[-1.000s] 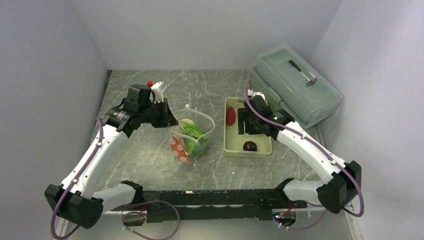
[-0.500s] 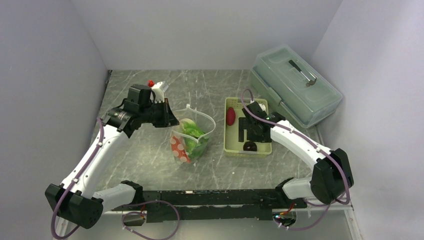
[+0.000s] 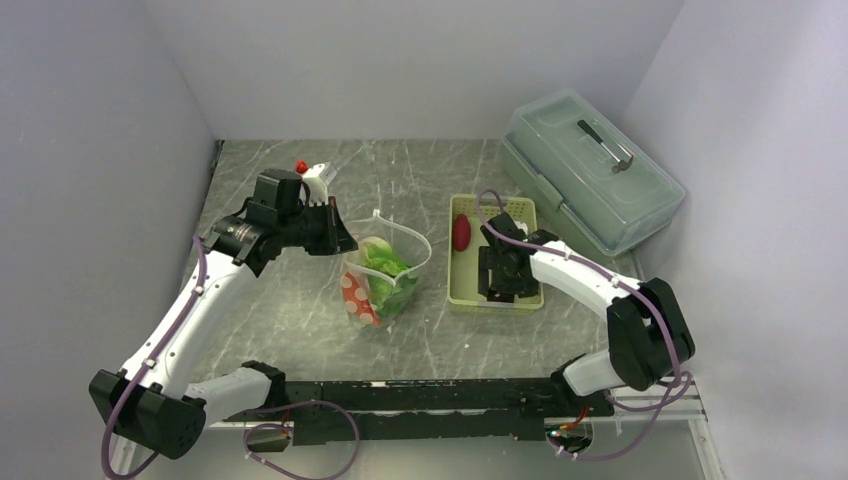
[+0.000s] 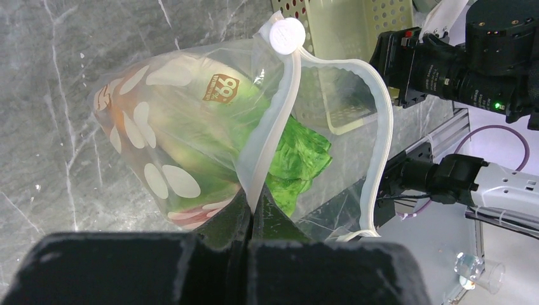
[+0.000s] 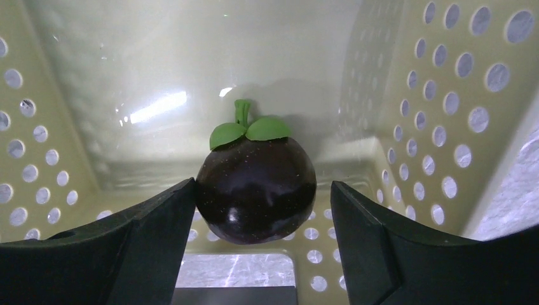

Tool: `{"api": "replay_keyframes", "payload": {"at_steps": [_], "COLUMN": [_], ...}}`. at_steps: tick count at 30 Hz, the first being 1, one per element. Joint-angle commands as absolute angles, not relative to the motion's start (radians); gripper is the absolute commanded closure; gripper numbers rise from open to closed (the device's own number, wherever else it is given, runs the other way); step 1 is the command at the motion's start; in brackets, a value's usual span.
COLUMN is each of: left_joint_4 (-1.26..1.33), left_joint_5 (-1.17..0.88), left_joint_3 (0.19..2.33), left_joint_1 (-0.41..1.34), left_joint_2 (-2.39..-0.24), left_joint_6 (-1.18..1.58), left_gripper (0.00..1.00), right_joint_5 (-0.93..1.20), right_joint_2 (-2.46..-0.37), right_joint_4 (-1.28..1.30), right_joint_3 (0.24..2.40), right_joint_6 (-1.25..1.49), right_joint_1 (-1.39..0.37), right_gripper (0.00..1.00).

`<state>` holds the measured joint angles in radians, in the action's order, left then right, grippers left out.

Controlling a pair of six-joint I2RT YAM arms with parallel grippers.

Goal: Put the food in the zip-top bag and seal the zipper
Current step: Pick up the fake fruit from the bin.

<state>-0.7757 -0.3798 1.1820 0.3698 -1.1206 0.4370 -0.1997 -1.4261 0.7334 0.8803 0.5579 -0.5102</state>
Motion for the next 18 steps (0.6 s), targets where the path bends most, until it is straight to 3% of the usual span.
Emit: {"api": "replay_keyframes", "payload": {"at_steps": [1,4,10,14,18], "left_joint_4": [-0.756,-0.755,-0.759,-0.764,-0.765], "left_joint_5": [-0.386,-0.384,-0.385,-0.386,-0.388], "left_joint_3": [1.189,1.188,1.192,1.199,1.2], "left_joint_1": [0.37,0.37,0.37,0.37,0.37], "left_joint_2": [-1.097,-1.091,-1.095,-1.095,-1.095], "left_joint_6": [0.413,0.412,0.412,0.41,0.411], "left_gripper": [1.0,1.0,1.0,1.0,1.0], "right_joint_5": [-0.183,-0.176,-0.185,-0.194,-0.181], "right_joint_2": [-1.43,-1.427,-1.385,-1.346,-1.3], "right_joint_4": [0.698,0.699,0.73,0.766,0.788], "right_joint_3": [0.878,0.877,0.922,0.987,1.054], "right_joint_6": [0.556,0.55,0.535,0.521,0.506], "right_joint_1": [-0.506,-0.506,-0.505,-0.506,-0.506], "right_gripper": [0.22,0.3,0.57,0.68,0.7]}}
